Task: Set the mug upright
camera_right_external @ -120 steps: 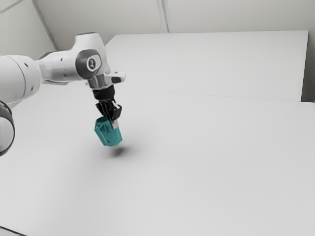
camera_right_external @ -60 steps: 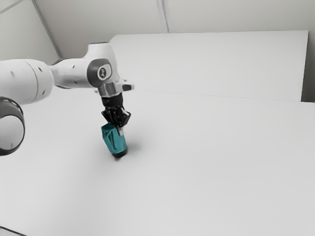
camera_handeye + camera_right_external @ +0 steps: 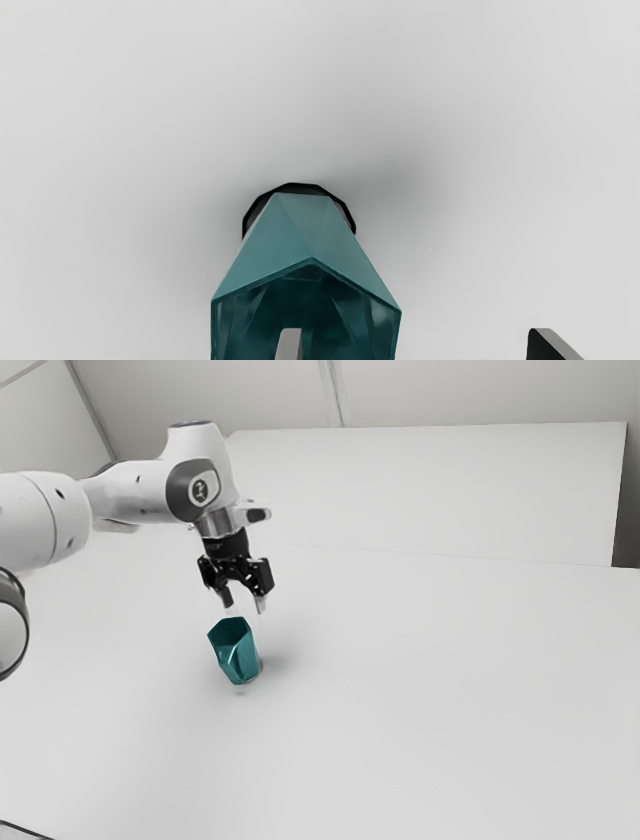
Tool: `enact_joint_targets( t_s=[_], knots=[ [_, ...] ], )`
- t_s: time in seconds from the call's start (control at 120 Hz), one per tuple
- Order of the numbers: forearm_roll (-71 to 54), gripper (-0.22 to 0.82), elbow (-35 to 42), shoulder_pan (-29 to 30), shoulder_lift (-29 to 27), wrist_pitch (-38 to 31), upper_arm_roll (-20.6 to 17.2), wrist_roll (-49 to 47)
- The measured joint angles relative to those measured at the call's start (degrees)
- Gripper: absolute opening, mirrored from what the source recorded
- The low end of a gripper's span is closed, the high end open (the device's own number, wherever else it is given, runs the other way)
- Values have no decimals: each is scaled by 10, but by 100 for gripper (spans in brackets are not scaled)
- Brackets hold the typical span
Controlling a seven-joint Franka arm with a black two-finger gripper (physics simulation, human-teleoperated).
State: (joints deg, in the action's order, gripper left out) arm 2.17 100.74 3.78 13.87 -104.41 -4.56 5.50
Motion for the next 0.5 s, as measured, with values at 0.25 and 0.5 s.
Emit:
enact_joint_targets(
  t_s=[0.25, 0.5],
  knots=[
    [-8, 56, -69, 0, -58, 64, -1, -14],
    [-23, 59, -125, 0, -88, 134, 0, -23]
  ],
)
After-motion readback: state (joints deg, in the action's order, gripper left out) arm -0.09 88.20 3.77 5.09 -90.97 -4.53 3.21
